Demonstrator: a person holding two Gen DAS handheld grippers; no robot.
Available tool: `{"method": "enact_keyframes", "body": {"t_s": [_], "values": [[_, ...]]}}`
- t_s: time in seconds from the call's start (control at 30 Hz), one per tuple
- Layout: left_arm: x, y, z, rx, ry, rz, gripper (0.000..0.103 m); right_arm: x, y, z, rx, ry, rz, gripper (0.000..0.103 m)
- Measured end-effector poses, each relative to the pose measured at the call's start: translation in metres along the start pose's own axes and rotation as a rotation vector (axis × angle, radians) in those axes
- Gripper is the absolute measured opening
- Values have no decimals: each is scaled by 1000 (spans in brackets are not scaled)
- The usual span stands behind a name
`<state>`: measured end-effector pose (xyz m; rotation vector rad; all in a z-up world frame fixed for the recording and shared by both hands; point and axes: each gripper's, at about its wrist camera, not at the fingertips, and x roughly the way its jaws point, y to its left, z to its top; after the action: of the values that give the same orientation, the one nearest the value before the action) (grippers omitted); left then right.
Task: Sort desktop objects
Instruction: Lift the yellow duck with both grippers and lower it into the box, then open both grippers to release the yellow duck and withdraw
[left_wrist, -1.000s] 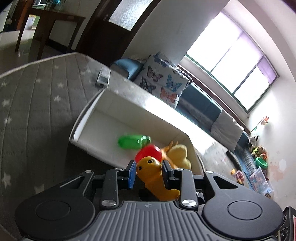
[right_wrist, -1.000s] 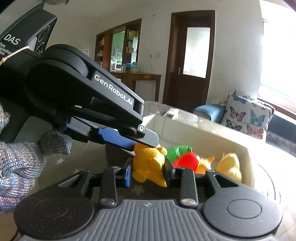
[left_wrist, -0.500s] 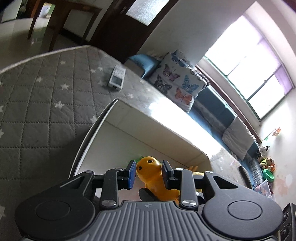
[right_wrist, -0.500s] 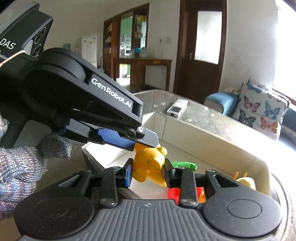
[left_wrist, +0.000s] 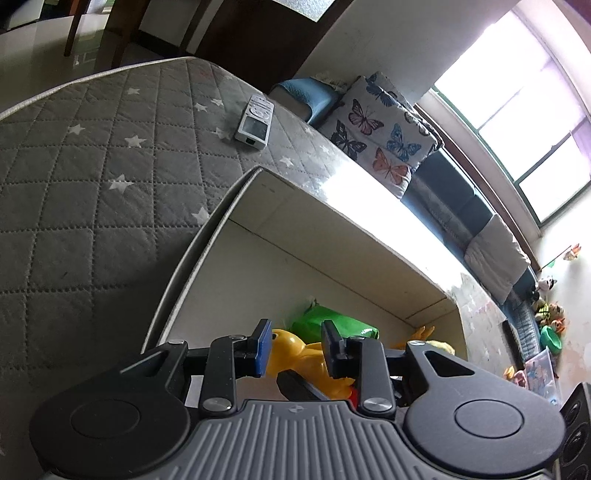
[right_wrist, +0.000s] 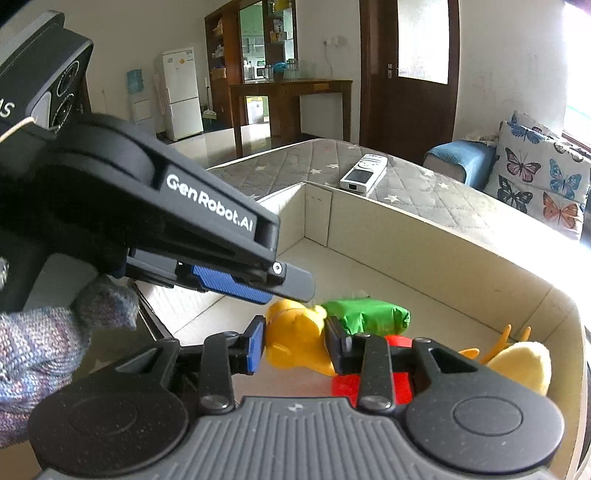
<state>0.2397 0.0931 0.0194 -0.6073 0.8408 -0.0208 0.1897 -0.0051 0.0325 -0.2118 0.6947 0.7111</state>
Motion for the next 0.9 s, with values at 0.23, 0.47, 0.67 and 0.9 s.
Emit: {"method": "enact_keyframes", "body": {"t_s": [0.23, 0.47, 0.67, 0.9], "values": [[-14, -2, -6, 30, -32, -16, 31, -11, 4, -5, 4, -34, -24, 38], [-43, -6, -18, 75, -84, -32, 31, -38, 18, -12, -5, -100, -76, 47], [-69, 1, -33, 94, -129, -37, 31, -70, 34, -25, -9, -169, -107, 48], [-87, 6, -54, 112, -154, -26, 31, -87, 51, -47, -26, -189, -109, 49]]}}
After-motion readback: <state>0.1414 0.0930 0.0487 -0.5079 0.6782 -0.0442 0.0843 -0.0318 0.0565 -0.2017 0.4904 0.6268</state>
